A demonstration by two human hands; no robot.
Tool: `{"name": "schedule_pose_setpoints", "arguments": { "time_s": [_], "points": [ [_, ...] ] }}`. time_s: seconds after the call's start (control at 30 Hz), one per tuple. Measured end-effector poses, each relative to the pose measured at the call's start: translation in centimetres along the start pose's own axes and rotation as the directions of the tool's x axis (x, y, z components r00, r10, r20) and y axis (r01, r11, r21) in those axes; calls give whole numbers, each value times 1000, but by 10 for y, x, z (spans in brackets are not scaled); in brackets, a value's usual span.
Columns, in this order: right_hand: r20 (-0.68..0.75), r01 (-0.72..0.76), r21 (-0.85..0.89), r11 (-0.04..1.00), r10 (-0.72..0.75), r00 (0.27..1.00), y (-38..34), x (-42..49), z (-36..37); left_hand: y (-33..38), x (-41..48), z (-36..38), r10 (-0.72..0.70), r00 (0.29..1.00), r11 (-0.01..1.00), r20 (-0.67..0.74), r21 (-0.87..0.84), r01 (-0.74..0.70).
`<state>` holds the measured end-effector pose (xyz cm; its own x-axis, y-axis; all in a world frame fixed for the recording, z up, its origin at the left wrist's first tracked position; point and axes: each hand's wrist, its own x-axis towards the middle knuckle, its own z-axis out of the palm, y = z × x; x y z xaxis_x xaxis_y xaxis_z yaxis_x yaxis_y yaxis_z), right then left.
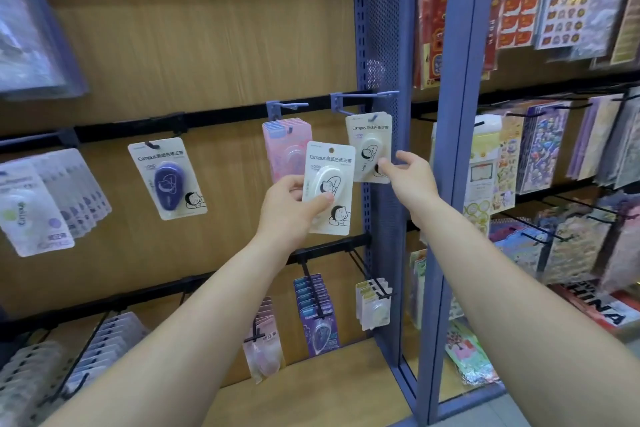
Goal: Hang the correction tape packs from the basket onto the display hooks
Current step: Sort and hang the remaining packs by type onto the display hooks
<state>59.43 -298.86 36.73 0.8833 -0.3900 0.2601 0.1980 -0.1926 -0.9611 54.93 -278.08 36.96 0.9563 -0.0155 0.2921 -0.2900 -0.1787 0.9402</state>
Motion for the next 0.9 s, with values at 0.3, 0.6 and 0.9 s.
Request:
{"name": "schedule_pose_setpoints", "arguments": {
  "time_s": [0.3,0.6,0.9],
  "points": [
    [18,120,-197,973,-118,993,28,-22,-52,23,58,52,138,990,974,39,174,-142],
    [137,164,-315,935,-126,983,39,-26,-68,21,65,57,199,976,956,91,199,-213],
    [166,164,-329,930,-113,980,36,-32,-61,28,68,66,186,982,961,35,200,-189]
  ]
}}
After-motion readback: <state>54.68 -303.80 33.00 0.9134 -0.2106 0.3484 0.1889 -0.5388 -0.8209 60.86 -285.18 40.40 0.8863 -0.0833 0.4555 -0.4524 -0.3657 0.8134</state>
